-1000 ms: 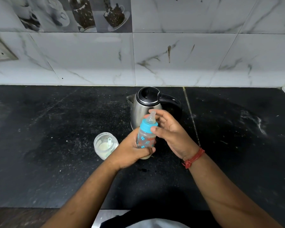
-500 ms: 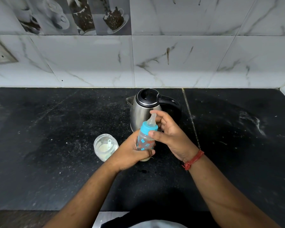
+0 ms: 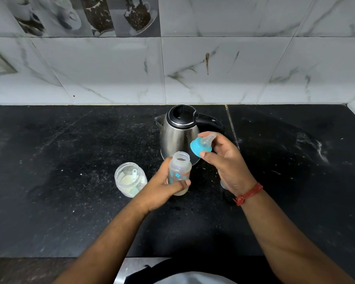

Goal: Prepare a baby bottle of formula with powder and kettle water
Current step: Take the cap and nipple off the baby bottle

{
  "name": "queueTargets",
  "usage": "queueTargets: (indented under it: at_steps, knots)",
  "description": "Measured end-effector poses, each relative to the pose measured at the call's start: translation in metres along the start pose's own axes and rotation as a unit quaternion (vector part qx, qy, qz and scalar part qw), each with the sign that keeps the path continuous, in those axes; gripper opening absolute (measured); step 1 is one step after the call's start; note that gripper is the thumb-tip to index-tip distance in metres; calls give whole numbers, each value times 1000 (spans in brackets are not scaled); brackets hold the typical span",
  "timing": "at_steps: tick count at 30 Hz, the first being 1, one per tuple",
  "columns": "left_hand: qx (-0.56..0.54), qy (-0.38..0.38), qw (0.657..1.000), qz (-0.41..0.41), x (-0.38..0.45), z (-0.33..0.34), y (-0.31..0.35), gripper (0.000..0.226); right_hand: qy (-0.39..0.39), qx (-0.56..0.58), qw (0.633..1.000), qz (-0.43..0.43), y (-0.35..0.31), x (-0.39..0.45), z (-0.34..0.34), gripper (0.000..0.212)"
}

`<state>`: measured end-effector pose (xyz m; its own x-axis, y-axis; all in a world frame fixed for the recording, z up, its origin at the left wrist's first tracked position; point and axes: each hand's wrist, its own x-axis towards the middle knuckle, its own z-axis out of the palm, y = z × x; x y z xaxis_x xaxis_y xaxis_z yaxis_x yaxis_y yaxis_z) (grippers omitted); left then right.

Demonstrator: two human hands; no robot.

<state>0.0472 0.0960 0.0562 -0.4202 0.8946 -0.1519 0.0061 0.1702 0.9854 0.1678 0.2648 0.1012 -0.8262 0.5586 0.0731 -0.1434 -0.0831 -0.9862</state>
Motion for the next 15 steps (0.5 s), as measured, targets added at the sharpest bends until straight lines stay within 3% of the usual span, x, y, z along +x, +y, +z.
queueTargets:
  at_steps: [4,8,15]
  knots:
    - [79,42,996,24,7,4,-10,63,60,-189,980,23,20,-5,-26,40]
    - [167,101,980,45,20,10,-20,55,78,-456,887,15,49,-14,-42,42]
    - [234,89,968,2,37,23,-39,55,10,-645,762,46,86,-19,-47,45]
